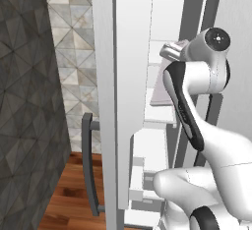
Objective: The ice cube tray has been filled with water. Take the tray and place it in the freezer to make ice. Close the freezer door after placing the tray.
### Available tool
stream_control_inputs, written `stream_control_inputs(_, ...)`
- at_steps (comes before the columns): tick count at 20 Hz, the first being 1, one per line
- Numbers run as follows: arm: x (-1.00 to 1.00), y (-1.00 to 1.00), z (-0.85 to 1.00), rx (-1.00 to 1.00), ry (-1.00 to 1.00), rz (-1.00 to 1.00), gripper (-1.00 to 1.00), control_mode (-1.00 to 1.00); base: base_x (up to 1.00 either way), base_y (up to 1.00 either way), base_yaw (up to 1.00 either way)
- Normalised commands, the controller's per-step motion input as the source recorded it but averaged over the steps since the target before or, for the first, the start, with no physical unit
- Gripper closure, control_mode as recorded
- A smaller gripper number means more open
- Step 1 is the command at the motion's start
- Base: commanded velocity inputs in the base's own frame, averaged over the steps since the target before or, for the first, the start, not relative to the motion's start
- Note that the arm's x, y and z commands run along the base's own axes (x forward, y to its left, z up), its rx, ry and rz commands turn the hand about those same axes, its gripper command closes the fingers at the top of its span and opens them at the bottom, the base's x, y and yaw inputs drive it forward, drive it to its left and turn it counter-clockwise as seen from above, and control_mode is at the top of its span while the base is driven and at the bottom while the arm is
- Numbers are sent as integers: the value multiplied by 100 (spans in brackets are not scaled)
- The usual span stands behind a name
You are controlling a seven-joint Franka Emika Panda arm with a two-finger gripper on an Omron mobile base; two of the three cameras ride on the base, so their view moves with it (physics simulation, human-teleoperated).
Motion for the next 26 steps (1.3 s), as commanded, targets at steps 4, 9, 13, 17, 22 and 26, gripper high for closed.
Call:
stream_control_inputs(4,32,0,3,-1,0,0,100,-100,0,0,0)
stream_control_inputs(9,40,0,1,0,0,0,100,-100,0,0,0)
stream_control_inputs(13,38,0,10,0,0,0,100,-100,0,0,0)
stream_control_inputs(17,41,0,7,0,0,0,100,-100,0,0,0)
stream_control_inputs(22,46,0,5,0,2,0,100,-100,0,0,0)
stream_control_inputs(26,47,0,3,0,3,0,100,-100,0,0,0)
